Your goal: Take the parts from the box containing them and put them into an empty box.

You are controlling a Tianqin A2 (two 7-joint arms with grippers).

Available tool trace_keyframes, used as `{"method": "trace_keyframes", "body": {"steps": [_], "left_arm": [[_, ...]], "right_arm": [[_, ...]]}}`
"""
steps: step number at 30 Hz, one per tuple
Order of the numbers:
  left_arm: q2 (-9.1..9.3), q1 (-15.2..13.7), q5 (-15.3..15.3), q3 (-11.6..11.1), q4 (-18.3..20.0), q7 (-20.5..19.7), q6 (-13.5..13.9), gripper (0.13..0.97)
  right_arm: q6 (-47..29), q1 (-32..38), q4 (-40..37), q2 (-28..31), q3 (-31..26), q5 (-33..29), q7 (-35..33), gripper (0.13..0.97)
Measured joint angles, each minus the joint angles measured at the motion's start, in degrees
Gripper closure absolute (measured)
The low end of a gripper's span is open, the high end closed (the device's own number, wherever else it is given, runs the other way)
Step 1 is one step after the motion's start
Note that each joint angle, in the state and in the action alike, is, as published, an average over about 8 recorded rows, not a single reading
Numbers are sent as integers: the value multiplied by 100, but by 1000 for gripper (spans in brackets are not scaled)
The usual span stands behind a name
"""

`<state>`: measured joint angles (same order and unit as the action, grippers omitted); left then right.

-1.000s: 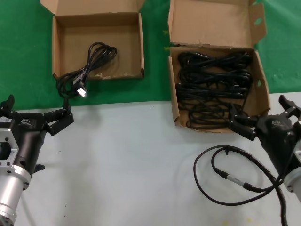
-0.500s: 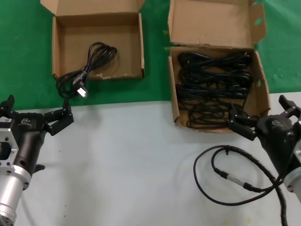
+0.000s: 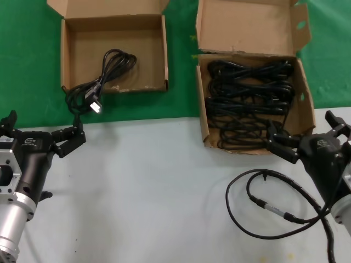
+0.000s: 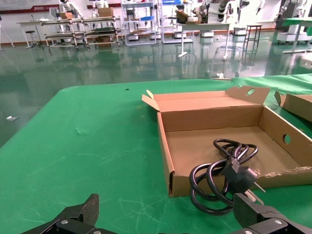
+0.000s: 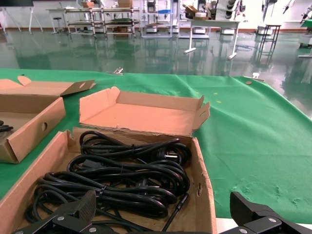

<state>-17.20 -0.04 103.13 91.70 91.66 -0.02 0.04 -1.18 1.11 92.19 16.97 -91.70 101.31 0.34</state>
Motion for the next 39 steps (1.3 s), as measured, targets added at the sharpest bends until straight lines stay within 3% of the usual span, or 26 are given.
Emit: {"method": "trace_keyframes", "body": {"steps": [39], "left_arm": [[0,0,0,0,0,0,0,132]], "right_arm": [[0,0,0,0,0,0,0,129]]}}
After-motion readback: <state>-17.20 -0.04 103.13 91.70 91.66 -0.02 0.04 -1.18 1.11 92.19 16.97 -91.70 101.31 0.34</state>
